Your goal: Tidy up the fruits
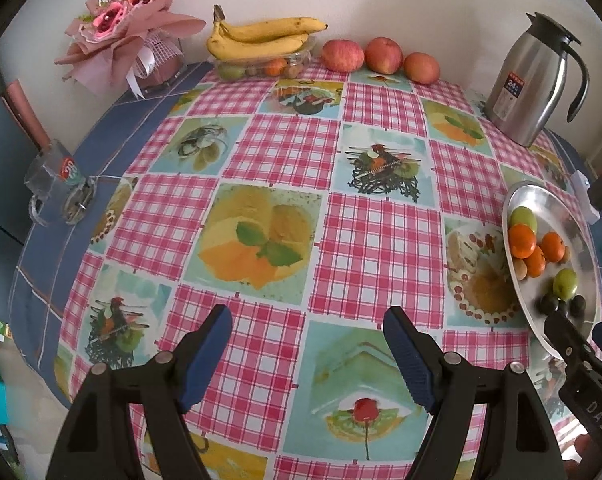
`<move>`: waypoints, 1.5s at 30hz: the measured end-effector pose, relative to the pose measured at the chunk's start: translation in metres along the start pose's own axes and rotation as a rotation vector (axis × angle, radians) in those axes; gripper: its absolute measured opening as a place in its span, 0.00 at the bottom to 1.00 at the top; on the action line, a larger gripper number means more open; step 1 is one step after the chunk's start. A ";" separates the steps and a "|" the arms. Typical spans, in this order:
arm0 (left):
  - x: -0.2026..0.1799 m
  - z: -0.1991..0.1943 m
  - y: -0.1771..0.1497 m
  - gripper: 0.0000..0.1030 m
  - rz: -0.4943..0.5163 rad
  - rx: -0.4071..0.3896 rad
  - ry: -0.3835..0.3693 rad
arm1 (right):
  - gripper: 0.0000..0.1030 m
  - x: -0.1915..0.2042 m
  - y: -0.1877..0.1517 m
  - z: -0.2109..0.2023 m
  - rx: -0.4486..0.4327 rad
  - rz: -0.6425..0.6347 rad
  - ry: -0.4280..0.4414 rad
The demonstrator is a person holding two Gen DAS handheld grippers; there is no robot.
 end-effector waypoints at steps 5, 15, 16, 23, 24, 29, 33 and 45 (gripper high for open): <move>-0.002 0.000 -0.001 0.79 0.015 0.001 0.006 | 0.94 0.003 0.000 0.002 0.002 -0.016 -0.003; -0.004 0.002 -0.001 0.79 0.031 0.006 0.008 | 0.94 0.002 0.000 0.004 0.006 -0.017 -0.009; -0.005 0.002 -0.002 0.79 0.032 0.007 0.008 | 0.94 0.001 0.000 0.004 0.007 -0.016 -0.010; -0.009 0.003 -0.003 0.79 0.047 0.012 -0.010 | 0.94 -0.007 -0.002 0.006 0.016 -0.002 -0.035; -0.010 0.003 -0.004 0.79 0.051 0.012 -0.013 | 0.94 -0.008 -0.002 0.006 0.016 0.000 -0.038; -0.015 0.002 -0.005 0.79 0.071 0.011 -0.019 | 0.94 -0.007 -0.002 0.007 0.020 -0.003 -0.041; -0.016 0.004 -0.006 0.79 0.072 0.017 -0.023 | 0.94 -0.007 -0.002 0.007 0.019 -0.001 -0.040; -0.016 0.006 -0.007 0.79 0.068 0.027 -0.027 | 0.94 -0.006 -0.003 0.008 0.024 -0.003 -0.041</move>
Point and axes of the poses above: each gripper's, at about its wrist camera, not at the fingertips, and z roughly the way its jaws point, x to its left, y to its top, the point moved 9 cm from there along z, roughly the way its jaws point, and after that the axes turned 6 degrees about -z, right-handed, at the moved point
